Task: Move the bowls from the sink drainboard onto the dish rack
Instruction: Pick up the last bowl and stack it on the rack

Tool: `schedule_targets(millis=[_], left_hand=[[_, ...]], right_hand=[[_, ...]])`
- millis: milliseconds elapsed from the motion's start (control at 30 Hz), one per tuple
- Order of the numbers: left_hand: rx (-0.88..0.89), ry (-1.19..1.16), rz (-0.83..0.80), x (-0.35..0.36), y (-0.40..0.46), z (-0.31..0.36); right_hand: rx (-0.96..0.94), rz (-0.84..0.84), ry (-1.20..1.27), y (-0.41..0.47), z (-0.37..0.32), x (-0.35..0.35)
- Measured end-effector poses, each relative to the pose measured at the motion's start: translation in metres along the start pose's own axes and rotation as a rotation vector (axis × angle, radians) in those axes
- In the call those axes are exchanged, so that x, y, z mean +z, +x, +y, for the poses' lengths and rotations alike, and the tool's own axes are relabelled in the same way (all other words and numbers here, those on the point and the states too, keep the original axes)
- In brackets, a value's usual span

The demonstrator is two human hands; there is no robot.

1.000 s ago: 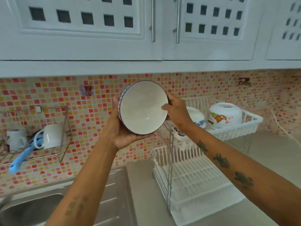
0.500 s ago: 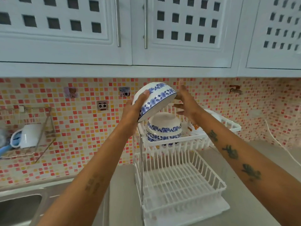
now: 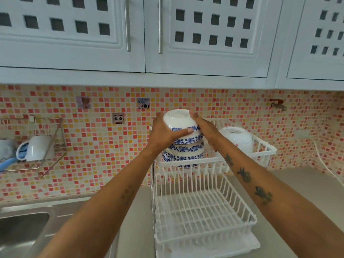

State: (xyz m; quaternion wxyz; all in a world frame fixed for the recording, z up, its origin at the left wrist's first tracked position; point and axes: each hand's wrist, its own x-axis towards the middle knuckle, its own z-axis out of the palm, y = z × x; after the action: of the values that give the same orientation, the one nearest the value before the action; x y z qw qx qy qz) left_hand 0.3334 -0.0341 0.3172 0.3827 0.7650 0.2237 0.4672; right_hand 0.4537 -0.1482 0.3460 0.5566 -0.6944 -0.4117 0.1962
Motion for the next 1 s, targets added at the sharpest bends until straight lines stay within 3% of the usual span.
schedule_targets(millis=[233, 1000], left_hand=[[0.017, 0.145, -0.081, 0.011, 0.008, -0.012], [-0.088, 0.255, -0.243, 0.013, 0.006, -0.017]], right_hand=[[0.057, 0.023, 0.079, 0.007, 0.025, 0.0], [0.169, -0.057, 0.09, 0.026, 0.048, -0.001]])
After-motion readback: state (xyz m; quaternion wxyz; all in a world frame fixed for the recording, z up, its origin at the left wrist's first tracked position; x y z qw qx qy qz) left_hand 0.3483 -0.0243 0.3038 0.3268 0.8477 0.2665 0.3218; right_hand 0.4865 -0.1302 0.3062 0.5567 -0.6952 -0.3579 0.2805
